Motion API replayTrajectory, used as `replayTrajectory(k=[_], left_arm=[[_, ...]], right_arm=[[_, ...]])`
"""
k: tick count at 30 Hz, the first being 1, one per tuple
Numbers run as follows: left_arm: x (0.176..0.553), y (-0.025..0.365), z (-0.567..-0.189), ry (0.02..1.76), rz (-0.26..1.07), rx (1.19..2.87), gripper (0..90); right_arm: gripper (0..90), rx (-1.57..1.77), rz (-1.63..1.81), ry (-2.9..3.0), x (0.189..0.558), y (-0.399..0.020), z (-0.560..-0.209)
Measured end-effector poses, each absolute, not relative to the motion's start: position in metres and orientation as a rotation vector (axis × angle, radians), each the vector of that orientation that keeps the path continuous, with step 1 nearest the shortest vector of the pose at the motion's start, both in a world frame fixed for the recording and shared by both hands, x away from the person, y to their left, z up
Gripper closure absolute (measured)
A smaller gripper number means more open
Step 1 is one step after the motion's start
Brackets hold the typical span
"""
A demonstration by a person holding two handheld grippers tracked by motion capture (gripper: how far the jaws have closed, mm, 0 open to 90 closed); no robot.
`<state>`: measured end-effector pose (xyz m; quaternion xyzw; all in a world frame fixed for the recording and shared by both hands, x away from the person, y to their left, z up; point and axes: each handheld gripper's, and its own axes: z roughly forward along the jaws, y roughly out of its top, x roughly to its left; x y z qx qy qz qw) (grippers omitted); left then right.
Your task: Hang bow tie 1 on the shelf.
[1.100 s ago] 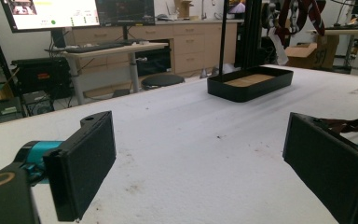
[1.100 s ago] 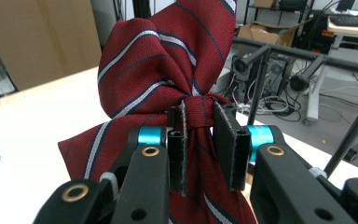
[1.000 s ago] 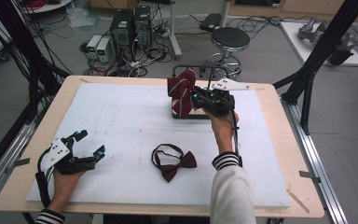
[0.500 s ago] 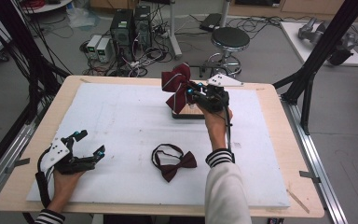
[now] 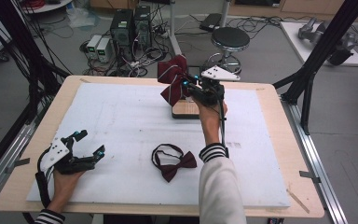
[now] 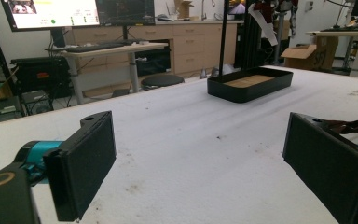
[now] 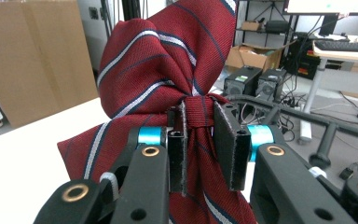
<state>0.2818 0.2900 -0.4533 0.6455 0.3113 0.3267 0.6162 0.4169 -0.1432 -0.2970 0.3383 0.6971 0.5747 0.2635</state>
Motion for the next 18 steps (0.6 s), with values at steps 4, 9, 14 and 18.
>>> replayTrajectory(k=[4, 9, 14, 18], left_arm=[[0.282, 0.29, -0.453, 0.717, 0.751, 1.489, 9.7], [0.282, 0.29, -0.453, 0.721, 0.749, 1.485, 9.8], [0.282, 0.29, -0.453, 0.723, 0.747, 1.479, 9.7], [0.282, 0.29, -0.453, 0.72, 0.748, 1.486, 9.8]], right_arm=[[75.6, 0.922, 1.546, 1.876, 0.419, -0.138, -0.293], [75.6, 0.936, 1.542, 1.847, 0.422, -0.137, -0.287], [75.6, 0.947, 1.547, 1.821, 0.425, -0.137, -0.282], [75.6, 0.956, 1.542, 1.807, 0.428, -0.136, -0.28]])
